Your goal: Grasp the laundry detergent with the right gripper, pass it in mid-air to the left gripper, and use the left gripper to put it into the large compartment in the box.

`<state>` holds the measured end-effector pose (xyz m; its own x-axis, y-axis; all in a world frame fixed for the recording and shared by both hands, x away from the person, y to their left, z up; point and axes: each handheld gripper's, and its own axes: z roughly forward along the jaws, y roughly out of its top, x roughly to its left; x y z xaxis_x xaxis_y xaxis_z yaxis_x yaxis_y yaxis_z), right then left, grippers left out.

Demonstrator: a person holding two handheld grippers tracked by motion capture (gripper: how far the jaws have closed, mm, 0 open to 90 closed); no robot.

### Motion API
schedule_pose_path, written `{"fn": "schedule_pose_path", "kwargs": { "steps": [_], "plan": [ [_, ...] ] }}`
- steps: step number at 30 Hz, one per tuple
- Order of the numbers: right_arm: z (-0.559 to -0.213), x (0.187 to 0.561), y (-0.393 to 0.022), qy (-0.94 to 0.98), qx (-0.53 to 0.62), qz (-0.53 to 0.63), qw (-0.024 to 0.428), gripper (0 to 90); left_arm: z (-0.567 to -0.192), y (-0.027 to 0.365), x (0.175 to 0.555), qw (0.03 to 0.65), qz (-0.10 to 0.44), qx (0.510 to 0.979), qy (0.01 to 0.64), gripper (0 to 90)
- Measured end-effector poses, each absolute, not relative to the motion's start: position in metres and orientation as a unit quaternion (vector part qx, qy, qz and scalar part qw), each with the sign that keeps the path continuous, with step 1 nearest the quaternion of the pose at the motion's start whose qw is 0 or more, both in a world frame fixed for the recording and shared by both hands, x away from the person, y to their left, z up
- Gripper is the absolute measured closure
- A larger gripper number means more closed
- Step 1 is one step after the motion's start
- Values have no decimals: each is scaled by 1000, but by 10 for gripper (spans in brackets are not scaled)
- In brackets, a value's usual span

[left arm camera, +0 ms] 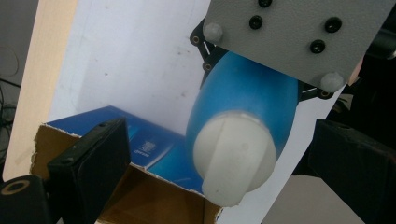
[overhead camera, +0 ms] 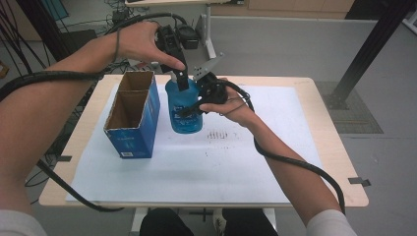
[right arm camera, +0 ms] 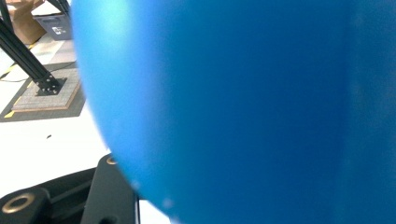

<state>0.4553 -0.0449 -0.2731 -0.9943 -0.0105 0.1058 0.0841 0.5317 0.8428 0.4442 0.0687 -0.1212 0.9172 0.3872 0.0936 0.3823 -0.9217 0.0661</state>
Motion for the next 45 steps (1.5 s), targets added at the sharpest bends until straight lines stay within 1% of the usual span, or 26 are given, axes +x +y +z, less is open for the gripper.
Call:
{"fn": "schedule_pose_path", "kwargs": {
  "steps": [26,36,39,45],
  "plan": [
    [-271,455,-40,-871,-13,-488,51,442,-135,70,449,24,35,981,190,62],
    [-270,457,-42,-870,-7,-491,44,442,-142,69,451,15,27,982,189,63],
    [-269,456,-42,-869,-6,-491,51,442,-144,68,452,8,24,983,182,63],
    [-269,457,-43,-868,-3,-493,50,442,-148,66,452,1,21,984,177,63]
  ]
}}
